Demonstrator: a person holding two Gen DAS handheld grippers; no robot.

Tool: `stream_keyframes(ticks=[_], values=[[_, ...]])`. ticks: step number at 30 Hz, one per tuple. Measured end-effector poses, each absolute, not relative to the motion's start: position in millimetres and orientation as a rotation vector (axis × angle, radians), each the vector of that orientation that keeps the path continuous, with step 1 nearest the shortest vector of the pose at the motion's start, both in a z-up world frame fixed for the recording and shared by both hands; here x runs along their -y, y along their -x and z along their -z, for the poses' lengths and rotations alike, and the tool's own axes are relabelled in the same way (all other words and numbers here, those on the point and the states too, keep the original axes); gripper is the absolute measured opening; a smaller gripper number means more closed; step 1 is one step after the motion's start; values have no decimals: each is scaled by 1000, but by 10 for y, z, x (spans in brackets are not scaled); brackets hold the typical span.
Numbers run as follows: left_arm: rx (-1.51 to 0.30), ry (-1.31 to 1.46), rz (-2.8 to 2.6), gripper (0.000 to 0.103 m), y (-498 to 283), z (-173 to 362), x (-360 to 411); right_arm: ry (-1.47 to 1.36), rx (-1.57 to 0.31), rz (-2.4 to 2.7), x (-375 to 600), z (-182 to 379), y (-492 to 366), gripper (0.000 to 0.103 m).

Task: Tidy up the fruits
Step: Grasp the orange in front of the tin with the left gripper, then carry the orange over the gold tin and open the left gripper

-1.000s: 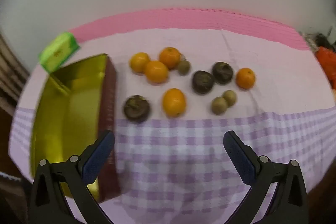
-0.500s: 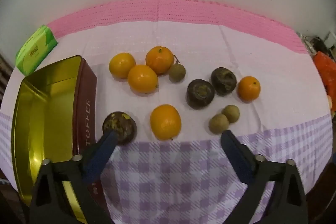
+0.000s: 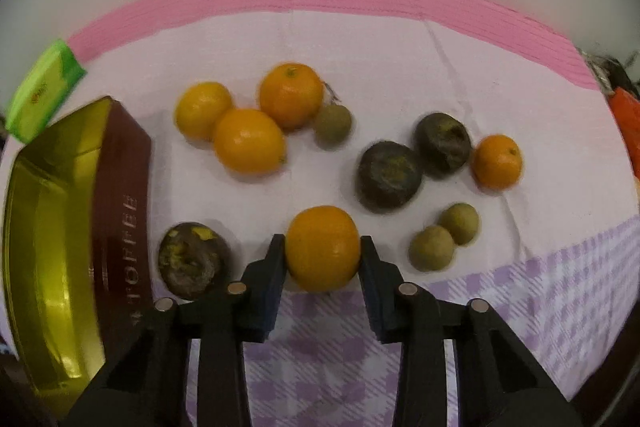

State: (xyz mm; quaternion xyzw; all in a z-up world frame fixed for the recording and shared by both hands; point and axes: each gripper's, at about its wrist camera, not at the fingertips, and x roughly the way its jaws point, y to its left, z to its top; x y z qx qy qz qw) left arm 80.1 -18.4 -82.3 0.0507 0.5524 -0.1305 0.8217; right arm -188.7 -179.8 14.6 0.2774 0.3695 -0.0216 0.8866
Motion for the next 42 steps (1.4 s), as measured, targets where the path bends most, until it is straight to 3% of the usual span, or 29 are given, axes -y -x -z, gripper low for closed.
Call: stream_keyframes(ticks=[20, 29, 42], values=[[-996, -91, 174, 36, 315, -29, -394, -540, -799, 57, 1686, -107, 1888, 103], [-964, -129, 87, 36, -52, -315, -556, -471, -827, 86, 1618, -56, 1846, 103], [-991, -215, -41, 36, -626, -86, -1307, -392, -891, 98, 1523, 117, 1753, 103]])
